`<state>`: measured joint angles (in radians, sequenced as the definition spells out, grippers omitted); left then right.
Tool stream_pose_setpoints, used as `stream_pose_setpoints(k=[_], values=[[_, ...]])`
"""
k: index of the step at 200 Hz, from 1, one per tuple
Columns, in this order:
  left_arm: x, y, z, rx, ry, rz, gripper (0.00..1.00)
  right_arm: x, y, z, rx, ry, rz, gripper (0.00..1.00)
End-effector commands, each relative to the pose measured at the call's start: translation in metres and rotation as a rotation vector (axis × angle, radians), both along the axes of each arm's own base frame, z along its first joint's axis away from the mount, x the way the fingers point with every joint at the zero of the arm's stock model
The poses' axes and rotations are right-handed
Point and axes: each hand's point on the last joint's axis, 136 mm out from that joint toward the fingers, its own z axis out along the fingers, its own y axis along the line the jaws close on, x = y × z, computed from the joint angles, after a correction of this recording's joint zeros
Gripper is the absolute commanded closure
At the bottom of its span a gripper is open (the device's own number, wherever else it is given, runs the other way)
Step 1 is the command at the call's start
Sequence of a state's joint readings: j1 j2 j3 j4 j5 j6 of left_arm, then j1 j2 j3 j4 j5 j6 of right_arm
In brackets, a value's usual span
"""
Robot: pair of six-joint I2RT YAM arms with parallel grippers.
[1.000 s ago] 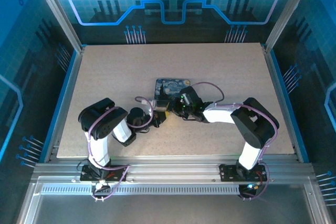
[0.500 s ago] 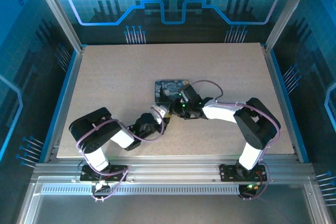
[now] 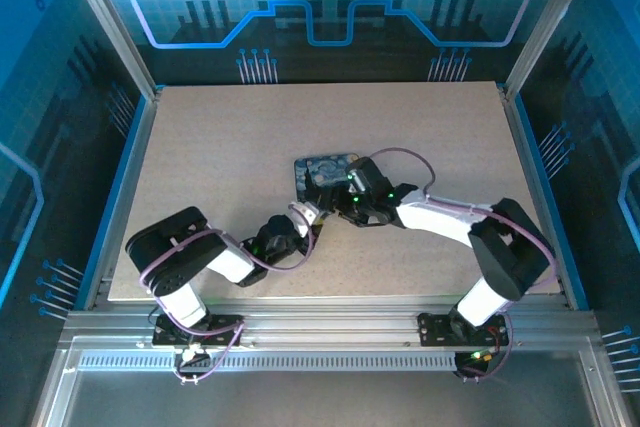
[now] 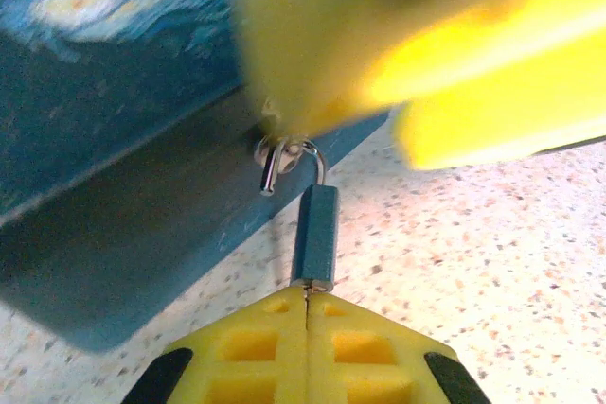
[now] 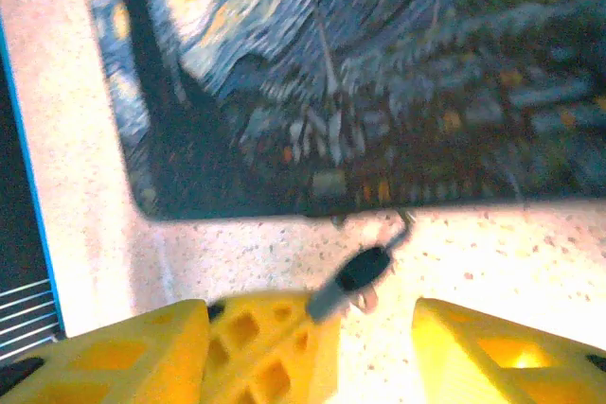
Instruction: Unlock the padlock with the key
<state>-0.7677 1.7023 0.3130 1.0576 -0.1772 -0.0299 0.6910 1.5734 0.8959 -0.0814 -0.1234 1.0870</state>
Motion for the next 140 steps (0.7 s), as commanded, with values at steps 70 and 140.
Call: stream_pose_setpoints(k=[70,140], values=[[-0.002,0.000,0.006,-0.153,0.027,-0.012,1.00,-0.018,-0.020,-0.012,-0.029,0.018,-0.024,0.43],[-0.005,0.001,0.009,-0.116,-0.015,-0.015,1.00,-0.010,0.018,-0.021,-0.043,0.032,0.038,0.44]])
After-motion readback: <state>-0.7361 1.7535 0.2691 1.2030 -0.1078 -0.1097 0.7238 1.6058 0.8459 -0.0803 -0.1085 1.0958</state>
